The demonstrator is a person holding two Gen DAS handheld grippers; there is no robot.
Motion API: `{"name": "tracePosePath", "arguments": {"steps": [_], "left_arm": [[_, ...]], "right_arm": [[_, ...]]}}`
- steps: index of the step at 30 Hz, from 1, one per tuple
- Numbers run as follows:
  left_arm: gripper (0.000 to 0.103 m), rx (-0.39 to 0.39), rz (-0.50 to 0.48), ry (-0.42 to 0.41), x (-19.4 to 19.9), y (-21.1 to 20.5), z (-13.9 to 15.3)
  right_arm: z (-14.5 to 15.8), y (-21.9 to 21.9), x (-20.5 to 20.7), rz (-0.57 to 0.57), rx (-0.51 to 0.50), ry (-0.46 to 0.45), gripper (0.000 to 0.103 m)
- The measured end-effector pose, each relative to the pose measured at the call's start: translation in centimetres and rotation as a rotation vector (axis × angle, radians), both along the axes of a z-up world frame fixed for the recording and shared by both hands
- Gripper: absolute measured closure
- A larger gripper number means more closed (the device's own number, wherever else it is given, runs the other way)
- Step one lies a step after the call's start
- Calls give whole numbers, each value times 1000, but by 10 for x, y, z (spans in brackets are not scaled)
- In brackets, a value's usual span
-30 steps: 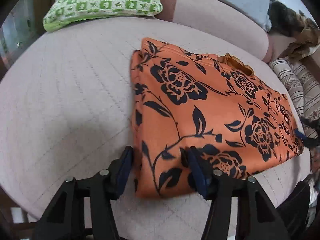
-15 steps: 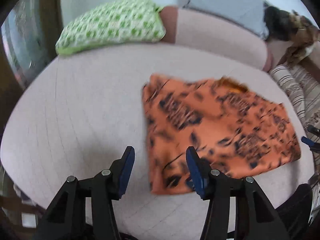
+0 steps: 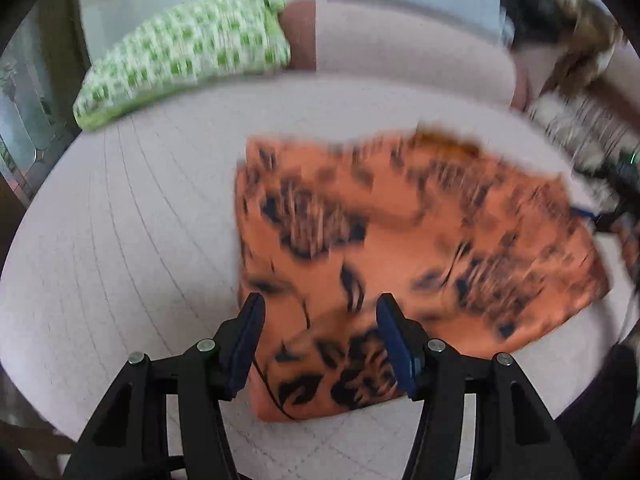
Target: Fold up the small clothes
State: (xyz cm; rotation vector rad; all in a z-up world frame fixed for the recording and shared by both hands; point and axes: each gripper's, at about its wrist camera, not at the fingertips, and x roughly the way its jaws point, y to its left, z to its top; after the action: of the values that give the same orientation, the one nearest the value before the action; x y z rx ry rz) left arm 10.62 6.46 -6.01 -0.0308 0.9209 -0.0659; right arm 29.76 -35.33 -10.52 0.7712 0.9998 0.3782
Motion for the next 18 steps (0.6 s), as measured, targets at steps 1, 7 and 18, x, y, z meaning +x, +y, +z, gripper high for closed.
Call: {"name": "tracePosePath", "arguments": {"steps": [1, 7, 18], "left_arm": [[44, -6, -4, -25, 4, 2, 10], [44, -116, -62, -35, 69, -1, 13], [42, -14, 38, 105, 109, 0, -43]], "right_arm": [[7, 3, -2, 22, -2, -34, 20], [-23, -5, 27, 44, -6, 22, 20], [-1, 4, 10, 115, 26, -80, 18]]}}
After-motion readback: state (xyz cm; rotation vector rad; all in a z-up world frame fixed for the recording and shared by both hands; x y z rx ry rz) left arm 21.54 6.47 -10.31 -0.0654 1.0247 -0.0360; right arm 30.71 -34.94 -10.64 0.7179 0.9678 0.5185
